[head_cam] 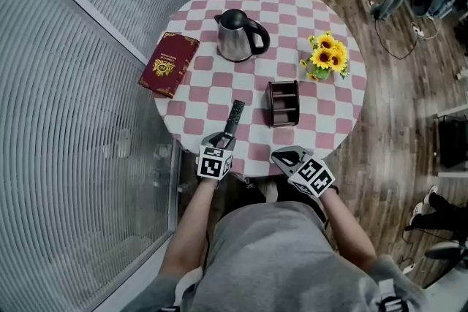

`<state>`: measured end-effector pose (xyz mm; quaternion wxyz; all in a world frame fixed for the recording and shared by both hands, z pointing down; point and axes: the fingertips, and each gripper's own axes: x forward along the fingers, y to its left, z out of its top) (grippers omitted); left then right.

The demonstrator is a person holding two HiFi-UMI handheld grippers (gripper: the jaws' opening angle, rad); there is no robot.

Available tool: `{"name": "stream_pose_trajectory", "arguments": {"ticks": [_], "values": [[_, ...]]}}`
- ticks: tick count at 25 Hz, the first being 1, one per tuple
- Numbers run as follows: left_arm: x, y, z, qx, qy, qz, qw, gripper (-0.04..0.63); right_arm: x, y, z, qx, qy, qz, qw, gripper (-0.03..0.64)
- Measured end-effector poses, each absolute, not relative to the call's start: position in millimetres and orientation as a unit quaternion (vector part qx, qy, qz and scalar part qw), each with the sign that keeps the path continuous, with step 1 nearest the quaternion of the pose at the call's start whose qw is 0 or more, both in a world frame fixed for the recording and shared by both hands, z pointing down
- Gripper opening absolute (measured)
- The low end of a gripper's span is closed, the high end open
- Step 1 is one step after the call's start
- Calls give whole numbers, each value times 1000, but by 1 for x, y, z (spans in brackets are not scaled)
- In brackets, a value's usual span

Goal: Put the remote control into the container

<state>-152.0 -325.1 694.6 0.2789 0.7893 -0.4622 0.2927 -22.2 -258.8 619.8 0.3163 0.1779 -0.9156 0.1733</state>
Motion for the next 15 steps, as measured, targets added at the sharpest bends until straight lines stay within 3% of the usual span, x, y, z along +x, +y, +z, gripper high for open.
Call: {"name": "stream_pose_trajectory", "arguments": {"ticks": [4,7,15], "values": [[-147,-339,711,778,-459,313,294,255,-21,-269,624,162,-915,178,324,17],[-146,-350,727,764,-459,338,301,296,-21,-276,626,151,-916,179,326,17],[-142,-371,758,720,-450,403,343,301,-12,-285,640,131,-912,169,349,17]]}}
